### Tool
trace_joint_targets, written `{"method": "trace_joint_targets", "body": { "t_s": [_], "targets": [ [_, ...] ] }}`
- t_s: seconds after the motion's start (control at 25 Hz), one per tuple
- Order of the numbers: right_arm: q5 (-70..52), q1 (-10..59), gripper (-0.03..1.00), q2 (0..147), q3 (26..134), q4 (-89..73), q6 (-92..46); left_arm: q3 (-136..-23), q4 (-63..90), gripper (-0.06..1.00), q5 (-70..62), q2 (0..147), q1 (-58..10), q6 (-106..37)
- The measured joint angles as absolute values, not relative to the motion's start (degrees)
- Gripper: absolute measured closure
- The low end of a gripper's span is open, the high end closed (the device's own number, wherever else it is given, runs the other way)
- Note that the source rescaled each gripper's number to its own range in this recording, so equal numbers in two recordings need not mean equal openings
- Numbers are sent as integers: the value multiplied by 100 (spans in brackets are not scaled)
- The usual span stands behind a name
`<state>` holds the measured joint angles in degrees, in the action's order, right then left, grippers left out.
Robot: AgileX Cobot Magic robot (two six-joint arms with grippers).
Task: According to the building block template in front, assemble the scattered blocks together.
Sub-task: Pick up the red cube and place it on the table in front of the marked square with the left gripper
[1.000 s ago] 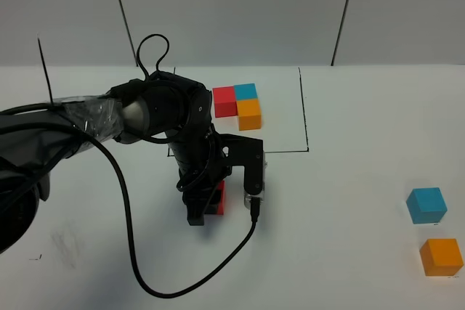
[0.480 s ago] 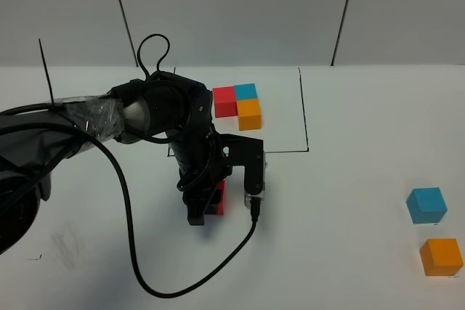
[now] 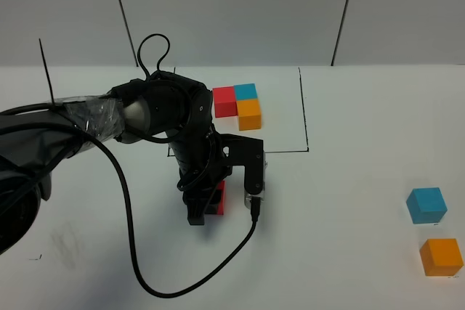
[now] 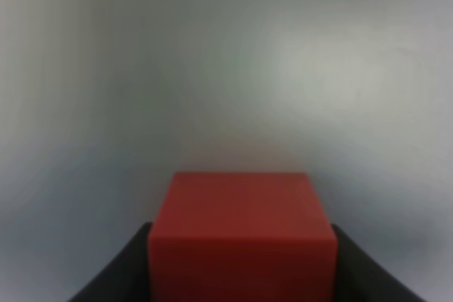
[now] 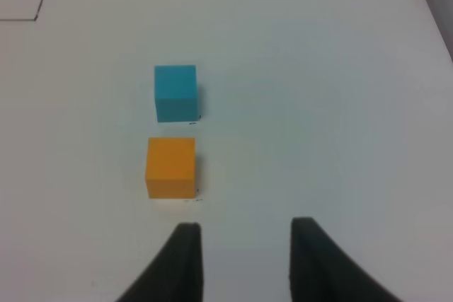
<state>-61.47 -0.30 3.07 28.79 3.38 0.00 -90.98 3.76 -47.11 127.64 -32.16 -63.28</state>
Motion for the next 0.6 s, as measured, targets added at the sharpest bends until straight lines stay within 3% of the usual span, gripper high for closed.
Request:
{"method": "trace_joint_targets", "body": {
  "t_s": [0.12,0.4,0.48,0.6],
  "targets": [
    [-6147,-30,97,307,2879,338,0,-9098,376,85,-4711,12764,-3216,-6328],
    [-6147,-30,97,307,2879,338,0,-9098,257,13,-4721,12768,-3216,-6007],
    [-6147,-30,97,307,2879,338,0,-9130,140,2,-4799,12768,-3218,-5834],
    [-6147,-30,97,307,2879,338,0,-9292,0,-3,-4999,12768,-3218,-5641]
  ]
}}
